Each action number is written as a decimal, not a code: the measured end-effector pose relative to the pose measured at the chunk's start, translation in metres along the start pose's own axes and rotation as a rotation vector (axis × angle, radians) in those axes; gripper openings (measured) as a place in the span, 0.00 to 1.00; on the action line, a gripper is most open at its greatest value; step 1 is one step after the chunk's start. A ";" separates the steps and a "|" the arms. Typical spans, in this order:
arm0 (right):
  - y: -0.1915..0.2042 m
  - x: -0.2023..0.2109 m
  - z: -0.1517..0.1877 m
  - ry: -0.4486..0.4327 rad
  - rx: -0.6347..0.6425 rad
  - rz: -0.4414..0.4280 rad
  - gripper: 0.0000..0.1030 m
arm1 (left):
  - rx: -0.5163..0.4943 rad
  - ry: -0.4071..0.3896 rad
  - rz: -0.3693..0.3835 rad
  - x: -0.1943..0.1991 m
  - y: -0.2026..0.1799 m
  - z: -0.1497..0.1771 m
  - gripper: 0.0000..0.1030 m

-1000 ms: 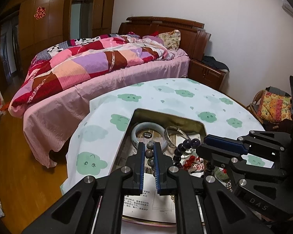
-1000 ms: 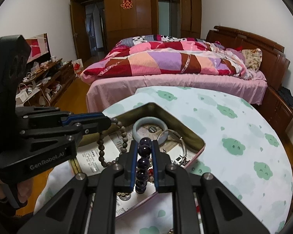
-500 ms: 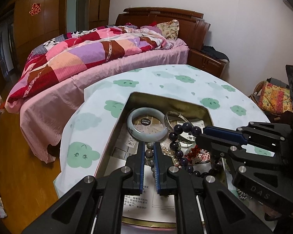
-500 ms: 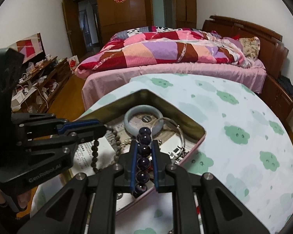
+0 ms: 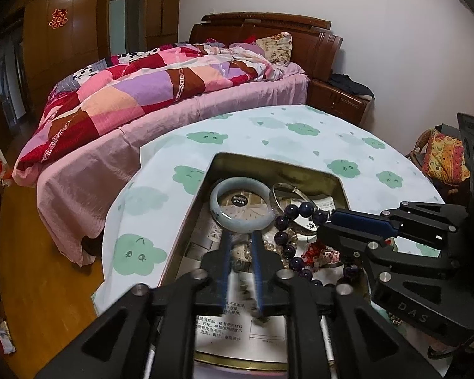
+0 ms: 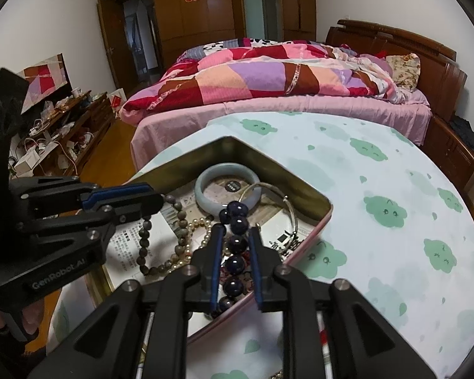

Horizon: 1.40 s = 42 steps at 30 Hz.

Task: Organize jewelry
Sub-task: 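Open both tools to release the bracelet and strand into the tin, then move the right tool to the silver watch while the left tool reaches the gold beaded chain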

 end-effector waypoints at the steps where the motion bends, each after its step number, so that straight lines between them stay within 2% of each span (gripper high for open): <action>1: -0.001 0.000 0.001 0.000 -0.005 -0.002 0.27 | 0.003 -0.009 -0.011 0.002 0.001 -0.001 0.38; 2: -0.002 0.001 0.001 -0.004 -0.011 -0.001 0.27 | 0.009 -0.022 -0.022 0.005 0.003 -0.003 0.55; 3: -0.003 0.002 0.000 -0.010 -0.015 -0.002 0.27 | 0.018 -0.042 -0.032 0.009 0.005 -0.005 0.65; 4: -0.003 0.003 0.000 -0.016 -0.021 -0.003 0.27 | 0.025 -0.055 -0.032 0.012 0.006 -0.007 0.66; 5: -0.004 0.005 -0.001 -0.022 -0.029 -0.004 0.32 | 0.031 -0.060 -0.022 0.014 0.007 -0.008 0.66; 6: -0.005 0.007 -0.001 -0.027 -0.033 -0.008 0.42 | 0.031 -0.060 -0.020 0.015 0.007 -0.009 0.66; 8: -0.006 0.010 -0.003 -0.043 -0.039 -0.011 0.51 | 0.031 -0.065 -0.035 0.017 0.009 -0.010 0.66; 16: -0.021 0.042 -0.006 -0.079 -0.093 -0.022 0.51 | 0.029 -0.094 -0.031 0.029 0.002 -0.015 0.66; 23: -0.048 0.073 0.008 -0.092 -0.153 0.033 0.51 | -0.039 -0.101 -0.007 0.036 -0.029 -0.012 0.66; 31: -0.051 0.087 0.052 -0.029 -0.130 0.085 0.51 | -0.144 -0.112 -0.009 0.048 -0.073 0.002 0.66; 35: -0.057 0.092 0.085 0.034 -0.149 0.109 0.57 | -0.203 -0.117 -0.026 0.052 -0.092 0.011 0.66; 42: -0.053 0.078 0.105 0.095 -0.153 0.105 0.63 | -0.200 -0.094 0.008 0.050 -0.106 0.022 0.66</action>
Point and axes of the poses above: each gripper's, at about its wrist camera, not at the fingertips, and x roughly against the way its jaws point, y to its left, z to its underside, the point moved 6 cm from there along -x, roughly the way its jaws point, and after that the axes turned 5 degrees about -z, right-handed, at the moved point
